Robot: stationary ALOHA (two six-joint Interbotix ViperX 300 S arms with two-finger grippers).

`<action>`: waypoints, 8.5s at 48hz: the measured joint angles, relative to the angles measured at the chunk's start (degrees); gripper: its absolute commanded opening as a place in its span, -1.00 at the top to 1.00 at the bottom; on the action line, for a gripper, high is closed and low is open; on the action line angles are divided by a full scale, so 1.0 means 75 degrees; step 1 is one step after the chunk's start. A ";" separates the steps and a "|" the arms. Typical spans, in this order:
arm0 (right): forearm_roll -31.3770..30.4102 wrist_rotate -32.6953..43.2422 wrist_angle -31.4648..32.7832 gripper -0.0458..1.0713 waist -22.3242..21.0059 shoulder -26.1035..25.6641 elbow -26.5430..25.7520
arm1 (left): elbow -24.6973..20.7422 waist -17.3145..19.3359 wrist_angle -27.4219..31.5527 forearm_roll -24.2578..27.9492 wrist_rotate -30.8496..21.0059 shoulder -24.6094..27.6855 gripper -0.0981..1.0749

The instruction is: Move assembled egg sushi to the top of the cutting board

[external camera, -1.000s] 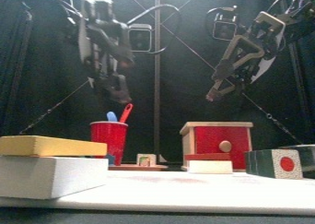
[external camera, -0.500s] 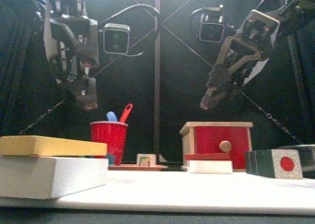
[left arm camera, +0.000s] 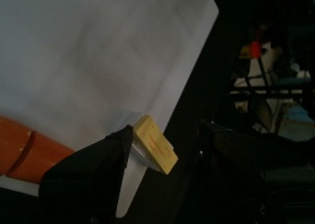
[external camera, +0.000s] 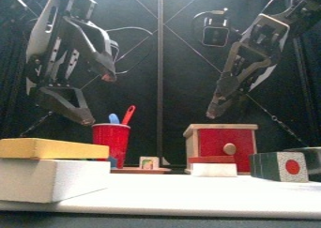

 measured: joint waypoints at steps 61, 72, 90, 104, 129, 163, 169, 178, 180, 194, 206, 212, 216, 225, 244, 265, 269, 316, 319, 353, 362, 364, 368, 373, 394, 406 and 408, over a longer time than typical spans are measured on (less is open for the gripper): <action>-0.0258 -0.0012 -0.0012 -0.78 0.0035 0.0680 0.0211 | -0.1512 -0.1441 0.3258 -0.6094 0.3492 0.1477 -0.74; -0.0270 0.0000 -0.0082 -0.77 0.0141 0.0691 0.0328 | -0.2145 -0.1488 0.4102 -0.7910 0.5426 0.1723 -0.74; -0.0270 -0.0012 -0.0188 -0.78 0.0211 0.0773 0.0422 | -0.2883 -0.1395 0.4898 -0.9258 0.6996 0.1992 -0.74; -0.0270 -0.0012 -0.0199 -0.78 0.0246 0.0832 0.0434 | -0.3082 -0.1324 0.5344 -0.8871 0.7043 0.1770 -0.74; -0.0270 -0.0012 -0.0199 -0.77 0.0410 0.0844 0.0469 | -0.4137 -0.1313 0.6480 -1.0184 0.7066 0.2438 -0.75; -0.0270 -0.0012 -0.0316 -0.77 0.0656 0.0867 0.0715 | -0.4465 -0.1184 0.6363 -1.0500 0.7020 0.3176 -0.64; -0.0258 -0.0012 -0.0316 -0.77 0.0680 0.0867 0.0727 | -0.4465 -0.1184 0.6352 -1.0582 0.7008 0.3199 -0.44; -0.0246 -0.0012 -0.0316 -0.78 0.0680 0.0867 0.0727 | -0.4465 -0.1184 0.6352 -1.0617 0.7078 0.3188 -0.28; -0.0246 -0.0012 -0.0328 -0.78 0.0680 0.0867 0.0738 | -0.4441 -0.1184 0.6352 -1.0617 0.7055 0.3188 -0.28; -0.0258 -0.0012 -0.0316 -0.78 0.0703 0.0762 0.0727 | -0.4254 -0.0809 0.6328 -0.9973 0.8145 0.2695 -0.28; -0.0258 0.0000 -0.0281 -0.77 0.0703 0.0539 0.0680 | -0.4031 0.0094 0.6422 -0.9891 1.0629 0.2191 -0.27; -0.0199 0.0000 -0.0246 -0.77 0.0703 0.0445 0.0680 | -0.3961 0.0633 0.6434 -0.9973 1.2422 0.2039 -0.27; -0.0082 0.0000 -0.0223 -0.78 0.0715 0.0340 0.0680 | -0.3961 0.0973 0.6445 -1.0125 1.3641 0.2004 -0.27; 0.0059 0.0000 -0.0199 -0.77 0.0703 0.0152 0.0586 | -0.3937 0.1652 0.6457 -1.0219 1.5938 0.2004 -0.27; 0.0574 0.0000 -0.0094 -0.78 0.0715 0.0023 0.0434 | -0.4031 0.3117 0.6445 -1.1145 2.0156 0.2109 -0.27; 0.1113 0.0000 0.0375 -0.77 0.0715 -0.0645 0.0480 | -0.4301 0.3199 0.6387 -1.2434 2.2605 0.2859 -0.26; 0.1137 0.0000 0.0398 -0.78 0.0715 -0.0691 0.0516 | -0.4348 0.3246 0.6387 -1.2445 2.2641 0.2977 -0.26; 0.1195 0.0000 0.0398 -0.77 0.0715 -0.0691 0.0527 | -0.4430 0.3457 0.6223 -1.2480 2.2605 0.3223 -0.31; 0.1219 0.0000 0.0398 -0.77 0.0715 -0.0691 0.0527 | -0.4430 0.3492 0.6188 -1.2492 2.2605 0.3223 -0.37; 0.1242 0.0012 0.0398 -0.77 0.0715 -0.0691 0.0516 | -0.4277 0.3551 0.5941 -1.2492 2.2430 0.2941 -0.85; 0.1184 0.0000 0.0398 -0.77 0.0656 -0.0691 0.0516 | -0.4242 0.3516 0.5777 -1.2621 2.2266 0.2402 -0.85; 0.1172 0.0000 0.0398 -0.78 0.0645 -0.0691 0.0516 | -0.4219 0.3516 0.5625 -1.2727 2.2184 0.2285 -0.85; 0.1148 0.0012 0.0398 -0.78 0.0633 -0.0691 0.0504 | -0.4102 0.3457 0.5285 -1.2926 2.2137 0.2051 -0.85; 0.1125 0.0000 0.0398 -0.77 0.0645 -0.0691 0.0480 | -0.3879 0.3270 0.4840 -1.3043 2.2125 0.1828 -0.85; 0.1066 0.0012 0.0375 -0.78 0.0539 -0.0750 0.0480 | -0.2227 0.2309 0.1090 -1.3875 2.2148 0.0680 -0.85; 0.1055 0.0000 0.0375 -0.78 0.0469 -0.0762 0.0387 | -0.0961 0.1910 -0.0492 -1.4051 2.2090 -0.0199 -0.85; 0.1043 0.0000 0.0363 -0.78 0.0457 -0.0762 0.0375 | -0.0762 0.1828 -0.0715 -1.4098 2.2102 -0.0340 -0.85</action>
